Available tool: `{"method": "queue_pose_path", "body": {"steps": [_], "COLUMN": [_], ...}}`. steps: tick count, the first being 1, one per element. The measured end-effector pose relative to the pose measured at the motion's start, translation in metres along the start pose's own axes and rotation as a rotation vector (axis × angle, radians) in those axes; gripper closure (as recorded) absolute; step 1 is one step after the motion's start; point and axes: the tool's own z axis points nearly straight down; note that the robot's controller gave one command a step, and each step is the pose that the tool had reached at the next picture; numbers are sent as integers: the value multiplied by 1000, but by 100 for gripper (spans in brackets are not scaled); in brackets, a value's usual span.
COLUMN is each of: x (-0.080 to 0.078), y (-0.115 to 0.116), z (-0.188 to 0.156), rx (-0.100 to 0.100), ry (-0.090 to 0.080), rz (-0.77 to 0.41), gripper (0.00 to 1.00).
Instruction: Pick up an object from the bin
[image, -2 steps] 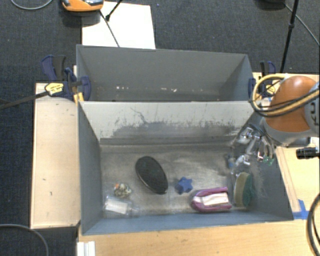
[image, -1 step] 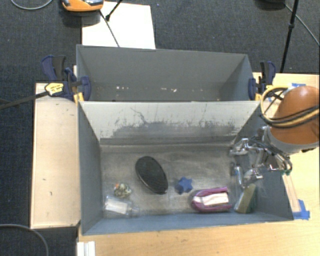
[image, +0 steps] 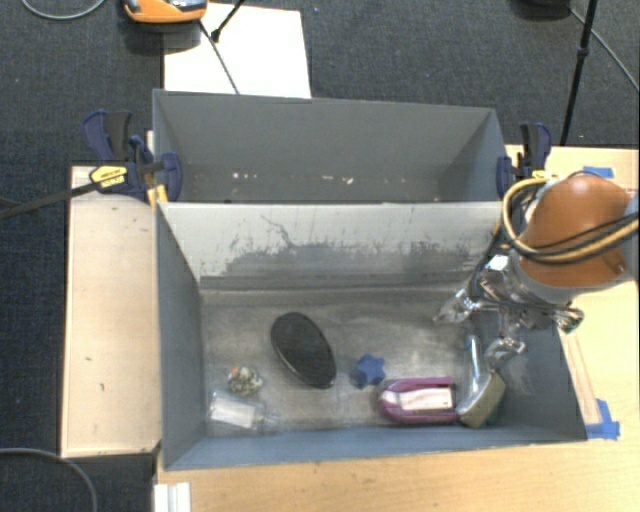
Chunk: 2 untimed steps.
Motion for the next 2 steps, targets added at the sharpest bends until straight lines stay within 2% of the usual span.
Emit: {"method": "queue_pose_path", "body": {"steps": [1,2], "x": [46,54], "y": [45,41], "z": [1,2], "rx": [2,2], "ry": [-11,9], "rz": [-120,-116], "gripper": [0,100]}}
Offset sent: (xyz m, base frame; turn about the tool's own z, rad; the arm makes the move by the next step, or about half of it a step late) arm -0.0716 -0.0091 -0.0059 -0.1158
